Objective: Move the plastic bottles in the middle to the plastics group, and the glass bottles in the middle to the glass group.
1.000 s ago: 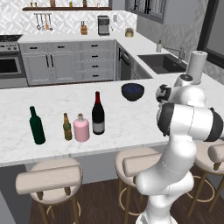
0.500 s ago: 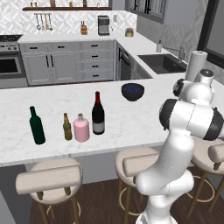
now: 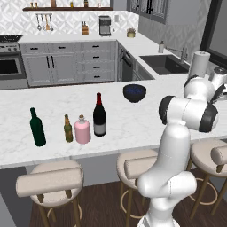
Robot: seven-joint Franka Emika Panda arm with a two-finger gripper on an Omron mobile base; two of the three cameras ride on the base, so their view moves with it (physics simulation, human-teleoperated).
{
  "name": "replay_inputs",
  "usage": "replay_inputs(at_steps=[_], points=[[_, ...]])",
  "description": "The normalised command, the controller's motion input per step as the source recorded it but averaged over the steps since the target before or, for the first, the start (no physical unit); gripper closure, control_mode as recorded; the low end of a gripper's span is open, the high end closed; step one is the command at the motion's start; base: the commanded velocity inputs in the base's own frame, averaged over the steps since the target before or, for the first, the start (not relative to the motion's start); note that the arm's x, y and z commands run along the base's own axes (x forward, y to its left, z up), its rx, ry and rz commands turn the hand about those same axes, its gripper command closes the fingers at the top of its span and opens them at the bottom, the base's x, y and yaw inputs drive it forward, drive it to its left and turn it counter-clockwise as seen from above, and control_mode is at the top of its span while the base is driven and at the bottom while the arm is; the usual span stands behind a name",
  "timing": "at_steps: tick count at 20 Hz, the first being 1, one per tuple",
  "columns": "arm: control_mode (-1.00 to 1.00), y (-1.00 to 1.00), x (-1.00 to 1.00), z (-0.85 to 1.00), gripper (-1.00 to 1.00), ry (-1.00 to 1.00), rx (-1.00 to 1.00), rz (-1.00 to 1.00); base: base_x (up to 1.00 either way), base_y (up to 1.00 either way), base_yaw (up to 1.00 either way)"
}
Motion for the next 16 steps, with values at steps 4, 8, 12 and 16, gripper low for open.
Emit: replay_inputs(at_steps=[4,8,12,16], points=[[-1.0,-0.28,-0.15,-0.45,1.0,-0.11,0.0,-0.07,0.0,0.0,0.0],[-1.0,-0.39,-0.12,-0.13,1.0,-0.12,-0.01,-0.08,0.0,0.0,0.0],[-1.0,-0.38,-0.09,0.21,1.0,-0.03,-0.04,-0.07,0.0,0.0,0.0],[-1.0,-0.28,-0.09,0.07,1.0,0.02,-0.08,-0.04,0.0,0.0,0.0]])
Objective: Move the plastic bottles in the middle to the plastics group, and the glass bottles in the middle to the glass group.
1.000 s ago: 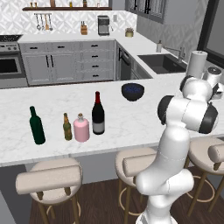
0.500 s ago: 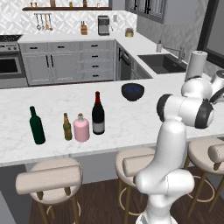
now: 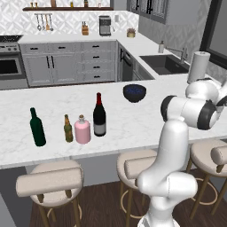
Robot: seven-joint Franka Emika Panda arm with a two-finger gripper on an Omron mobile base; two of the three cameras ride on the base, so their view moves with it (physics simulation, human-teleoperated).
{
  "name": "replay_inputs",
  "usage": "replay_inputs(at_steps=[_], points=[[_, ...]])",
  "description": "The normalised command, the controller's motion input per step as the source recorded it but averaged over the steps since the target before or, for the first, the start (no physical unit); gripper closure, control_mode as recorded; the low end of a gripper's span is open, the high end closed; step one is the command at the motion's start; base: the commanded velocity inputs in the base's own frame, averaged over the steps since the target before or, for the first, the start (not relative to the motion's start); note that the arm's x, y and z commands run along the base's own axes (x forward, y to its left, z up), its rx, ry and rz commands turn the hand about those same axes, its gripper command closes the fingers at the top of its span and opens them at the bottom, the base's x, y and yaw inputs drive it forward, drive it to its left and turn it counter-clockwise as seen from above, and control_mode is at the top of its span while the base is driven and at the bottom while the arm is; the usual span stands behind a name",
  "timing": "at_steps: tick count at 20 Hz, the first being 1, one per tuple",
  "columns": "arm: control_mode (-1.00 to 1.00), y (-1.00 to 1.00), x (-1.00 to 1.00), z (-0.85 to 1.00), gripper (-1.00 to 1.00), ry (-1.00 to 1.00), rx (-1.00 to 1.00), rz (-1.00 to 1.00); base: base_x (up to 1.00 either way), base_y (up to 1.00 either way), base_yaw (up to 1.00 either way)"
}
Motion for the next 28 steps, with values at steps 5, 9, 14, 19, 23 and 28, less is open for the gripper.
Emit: replay_inputs(at_steps=[5,9,14,19,23,28], points=[[-1.0,-0.12,-0.03,0.01,1.0,0.04,-0.13,-0.03,0.0,0.0,0.0],[-1.0,-0.15,-0.08,0.0,1.0,0.02,-0.05,-0.03,0.0,0.0,0.0],[-1.0,-0.44,-0.03,0.0,1.0,0.0,0.03,-0.02,0.0,0.0,0.0],[-1.0,-0.28,0.0,0.0,1.0,0.0,0.09,0.0,0.0,0.0,0.0],[-1.0,0.0,0.0,-0.36,1.0,0.0,0.03,0.0,0.0,0.0,0.0],[-1.0,0.0,0.0,-0.6,1.0,0.0,0.0,0.0,0.0,0.0,0.0]])
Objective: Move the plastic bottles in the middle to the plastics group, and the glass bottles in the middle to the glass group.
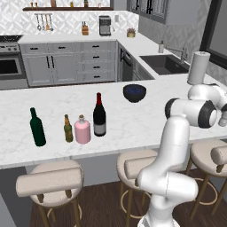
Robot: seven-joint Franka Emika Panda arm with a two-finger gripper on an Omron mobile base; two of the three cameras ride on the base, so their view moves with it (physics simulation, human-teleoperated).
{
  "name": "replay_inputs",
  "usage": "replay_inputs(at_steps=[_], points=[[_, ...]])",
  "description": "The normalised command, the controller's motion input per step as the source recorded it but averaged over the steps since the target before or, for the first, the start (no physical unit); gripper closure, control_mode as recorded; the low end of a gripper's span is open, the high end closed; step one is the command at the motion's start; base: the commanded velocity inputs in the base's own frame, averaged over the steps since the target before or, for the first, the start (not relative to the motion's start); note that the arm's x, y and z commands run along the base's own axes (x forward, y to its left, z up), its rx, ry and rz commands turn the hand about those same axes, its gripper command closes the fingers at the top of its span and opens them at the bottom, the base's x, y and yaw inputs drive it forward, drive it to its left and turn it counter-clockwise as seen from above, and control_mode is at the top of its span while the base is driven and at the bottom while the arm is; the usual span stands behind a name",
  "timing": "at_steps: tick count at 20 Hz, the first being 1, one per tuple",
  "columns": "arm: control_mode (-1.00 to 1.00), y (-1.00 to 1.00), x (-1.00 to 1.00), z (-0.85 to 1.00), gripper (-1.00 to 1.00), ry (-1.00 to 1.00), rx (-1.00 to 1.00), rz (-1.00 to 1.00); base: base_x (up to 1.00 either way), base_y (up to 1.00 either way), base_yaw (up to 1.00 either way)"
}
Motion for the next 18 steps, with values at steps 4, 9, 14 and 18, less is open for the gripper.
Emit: replay_inputs(at_steps=[4,9,14,18], points=[[-1.0,0.0,0.0,-0.15,1.0,0.0,0.0,0.0,0.0,0.0,0.0],[-1.0,0.0,0.13,0.06,1.0,0.0,0.0,0.0,0.0,0.0,0.0],[-1.0,-0.01,0.34,0.09,1.0,0.0,0.0,0.0,0.0,0.0,0.0],[-1.0,-0.06,0.05,-0.06,1.0,0.0,0.0,0.0,0.0,0.0,0.0]])
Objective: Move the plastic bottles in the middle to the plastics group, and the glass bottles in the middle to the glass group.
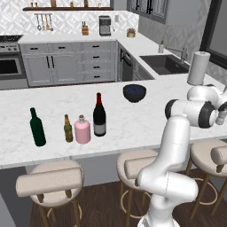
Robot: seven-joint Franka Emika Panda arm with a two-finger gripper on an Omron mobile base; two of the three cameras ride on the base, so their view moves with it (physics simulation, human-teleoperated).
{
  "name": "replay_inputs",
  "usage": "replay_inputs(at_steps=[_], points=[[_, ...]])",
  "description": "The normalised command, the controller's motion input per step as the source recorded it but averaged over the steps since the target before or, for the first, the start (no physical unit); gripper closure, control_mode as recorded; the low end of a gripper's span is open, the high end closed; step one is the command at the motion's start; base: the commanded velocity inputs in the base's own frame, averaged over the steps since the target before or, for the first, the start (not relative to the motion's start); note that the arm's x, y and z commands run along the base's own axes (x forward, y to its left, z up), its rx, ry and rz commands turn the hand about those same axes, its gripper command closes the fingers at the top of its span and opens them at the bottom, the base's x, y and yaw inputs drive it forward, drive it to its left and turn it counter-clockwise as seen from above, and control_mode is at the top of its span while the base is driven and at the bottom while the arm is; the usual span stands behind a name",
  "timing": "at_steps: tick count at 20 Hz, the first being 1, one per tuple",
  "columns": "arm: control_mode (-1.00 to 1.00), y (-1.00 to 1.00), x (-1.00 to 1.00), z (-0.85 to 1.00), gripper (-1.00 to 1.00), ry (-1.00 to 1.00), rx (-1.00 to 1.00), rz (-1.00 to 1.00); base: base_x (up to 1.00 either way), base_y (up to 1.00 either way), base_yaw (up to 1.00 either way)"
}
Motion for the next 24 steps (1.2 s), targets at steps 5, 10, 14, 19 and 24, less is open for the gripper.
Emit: replay_inputs(at_steps=[5,10,14,19,24], points=[[-1.0,0.0,0.0,-0.24,1.0,0.0,0.0,0.0,0.0,0.0,0.0],[-1.0,0.0,0.0,0.0,1.0,0.0,0.0,0.0,0.0,0.0,0.0],[-1.0,0.0,0.0,-0.36,1.0,0.0,0.0,0.0,0.0,0.0,0.0],[-1.0,0.0,0.0,-0.19,1.0,-0.02,0.0,0.0,0.0,0.0,0.0],[-1.0,-0.02,0.0,0.0,1.0,-0.07,-0.02,0.0,0.0,0.0,0.0]])
